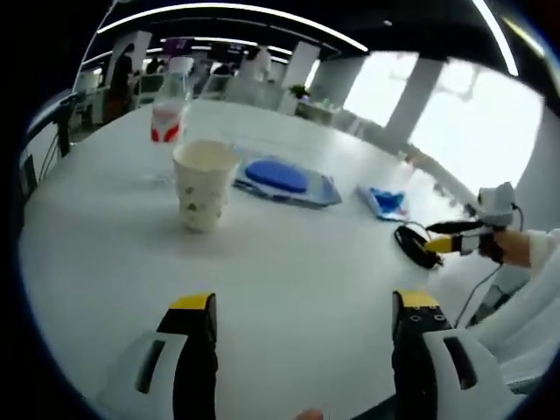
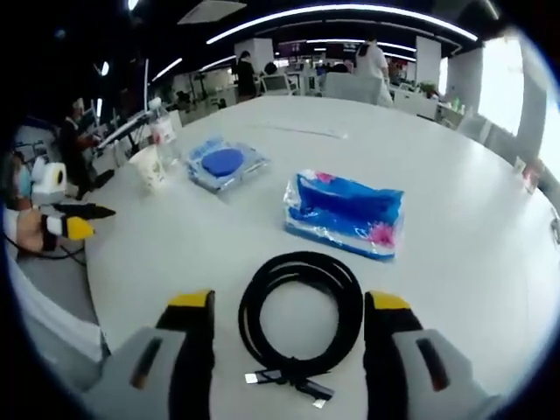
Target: Arrange the tabletop items into an orderly group along one side of the table until the central work area is clear of visible clutter.
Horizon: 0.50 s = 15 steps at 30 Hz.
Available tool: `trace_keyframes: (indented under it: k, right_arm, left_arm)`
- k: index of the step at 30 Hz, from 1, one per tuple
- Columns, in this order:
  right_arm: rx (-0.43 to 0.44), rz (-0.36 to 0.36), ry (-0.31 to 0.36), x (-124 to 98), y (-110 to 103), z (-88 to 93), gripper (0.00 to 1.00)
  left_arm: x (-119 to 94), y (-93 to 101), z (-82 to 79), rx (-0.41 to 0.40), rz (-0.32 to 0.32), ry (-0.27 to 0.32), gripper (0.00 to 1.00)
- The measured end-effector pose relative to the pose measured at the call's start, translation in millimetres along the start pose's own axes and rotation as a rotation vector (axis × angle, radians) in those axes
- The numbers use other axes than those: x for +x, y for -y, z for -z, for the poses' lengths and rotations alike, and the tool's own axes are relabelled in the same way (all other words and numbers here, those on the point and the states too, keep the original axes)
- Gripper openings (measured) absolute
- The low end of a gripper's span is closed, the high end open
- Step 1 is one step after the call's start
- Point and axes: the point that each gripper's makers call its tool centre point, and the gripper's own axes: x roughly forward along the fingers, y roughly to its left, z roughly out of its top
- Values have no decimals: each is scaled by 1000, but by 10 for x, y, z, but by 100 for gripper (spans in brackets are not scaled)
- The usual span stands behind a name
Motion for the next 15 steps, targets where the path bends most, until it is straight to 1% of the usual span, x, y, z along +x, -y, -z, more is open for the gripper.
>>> trace_keyframes:
  k: [4, 5, 9, 12, 15]
  right_arm:
    - [3, -6, 14, 10, -37, -62, 66]
    - [4, -9, 16, 15, -56, -75, 66]
    - [15, -16, 24, 16, -95, -108, 65]
    - [27, -14, 30, 12, -109, -132, 63]
    - [81, -21, 47, 13, -139, -179, 60]
  left_arm:
    - [81, 113, -243, 34, 28, 33, 79]
    - [124, 163, -332, 50, 41, 42, 78]
    - [267, 274, -525, 92, 68, 50, 78]
    - [358, 352, -606, 103, 87, 50, 78]
    - [440, 414, -655, 117, 99, 43, 77]
